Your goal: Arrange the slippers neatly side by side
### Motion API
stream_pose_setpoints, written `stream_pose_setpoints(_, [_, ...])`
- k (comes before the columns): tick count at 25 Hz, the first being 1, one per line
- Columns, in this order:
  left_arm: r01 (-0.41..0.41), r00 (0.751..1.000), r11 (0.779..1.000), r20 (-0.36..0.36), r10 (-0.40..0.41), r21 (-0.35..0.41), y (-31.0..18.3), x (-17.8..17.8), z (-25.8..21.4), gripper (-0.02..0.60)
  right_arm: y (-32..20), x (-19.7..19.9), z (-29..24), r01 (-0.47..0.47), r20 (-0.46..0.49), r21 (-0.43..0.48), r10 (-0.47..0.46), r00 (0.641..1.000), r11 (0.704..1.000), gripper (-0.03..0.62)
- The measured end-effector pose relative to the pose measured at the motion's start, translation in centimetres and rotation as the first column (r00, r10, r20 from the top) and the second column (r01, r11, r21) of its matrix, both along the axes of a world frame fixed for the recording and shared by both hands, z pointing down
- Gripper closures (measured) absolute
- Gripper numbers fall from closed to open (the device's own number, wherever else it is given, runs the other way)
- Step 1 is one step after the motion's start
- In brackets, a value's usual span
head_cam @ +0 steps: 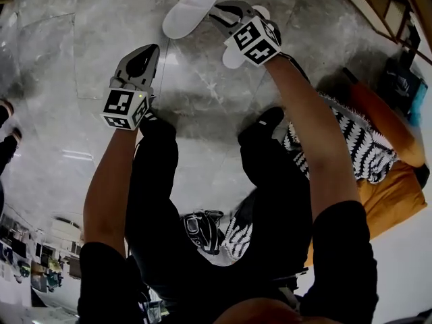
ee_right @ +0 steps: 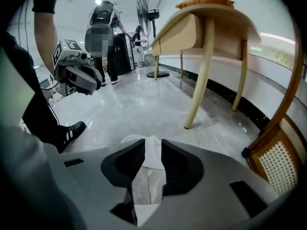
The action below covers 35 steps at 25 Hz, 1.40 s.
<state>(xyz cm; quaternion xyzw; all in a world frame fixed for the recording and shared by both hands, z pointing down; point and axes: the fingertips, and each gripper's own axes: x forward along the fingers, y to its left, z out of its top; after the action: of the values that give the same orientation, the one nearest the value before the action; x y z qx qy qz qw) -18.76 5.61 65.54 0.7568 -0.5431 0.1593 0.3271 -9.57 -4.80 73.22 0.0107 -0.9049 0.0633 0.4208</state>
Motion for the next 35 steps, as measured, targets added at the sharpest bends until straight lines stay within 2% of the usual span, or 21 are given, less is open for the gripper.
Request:
stream_pose_setpoints(5, [0.061,0.998,0.997,0.009,-0.061,0.041,1.0,-2.7,1.0,0.568,0.6,-3.5,4.9,0.08,-0.053,-0.059,-0.083,0.995,0.995,0.473])
stream_pose_setpoints(10, [0.1,0.995,0.994,0.016,-0.101,0.032,3.0,-4.5,2.9,0.568,1.1,-4.7,9.1,0.135,-0.115,-0.09,-0.145,0.983,0.987,0.473])
stream_pose_setpoints(20, [0.129,0.992,0.992,0.018,-0.129,-0.014,5.1,-4.4,6.2,0.568,1.9,-5.8,13.3,0.222,-0.186,-0.181,-0.255,0.949,0.958,0.473])
stream_pose_setpoints(24, [0.124,0.992,0.992,0.023,-0.123,-0.022,5.3,-4.5,6.0,0.568,2.2,-5.5,13.3,0.232,-0.194,-0.203,-0.271,0.943,0.951,0.543])
stream_pose_setpoints(27, [0.132,0.991,0.991,0.026,-0.131,-0.027,5.1,-4.6,5.3,0.568,1.6,-5.3,12.0,0.161,-0.176,-0.213,-0.199,0.964,0.964,0.551])
stream_pose_setpoints(30, [0.129,0.991,0.991,0.026,-0.129,-0.026,4.5,-4.6,4.2,0.568,0.7,-5.2,10.0,-0.018,-0.143,-0.251,-0.018,0.99,0.968,0.554])
stream_pose_setpoints(33, [0.103,0.995,0.994,0.016,-0.103,-0.027,3.7,-3.7,3.0,0.568,-0.1,-5.0,7.2,-0.21,-0.09,-0.309,0.191,0.977,0.928,0.554])
stream_pose_setpoints(35, [0.077,0.997,0.996,0.009,-0.077,-0.034,3.2,-2.9,2.2,0.568,-0.5,-4.6,5.2,-0.335,-0.054,-0.352,0.338,0.939,0.874,0.556])
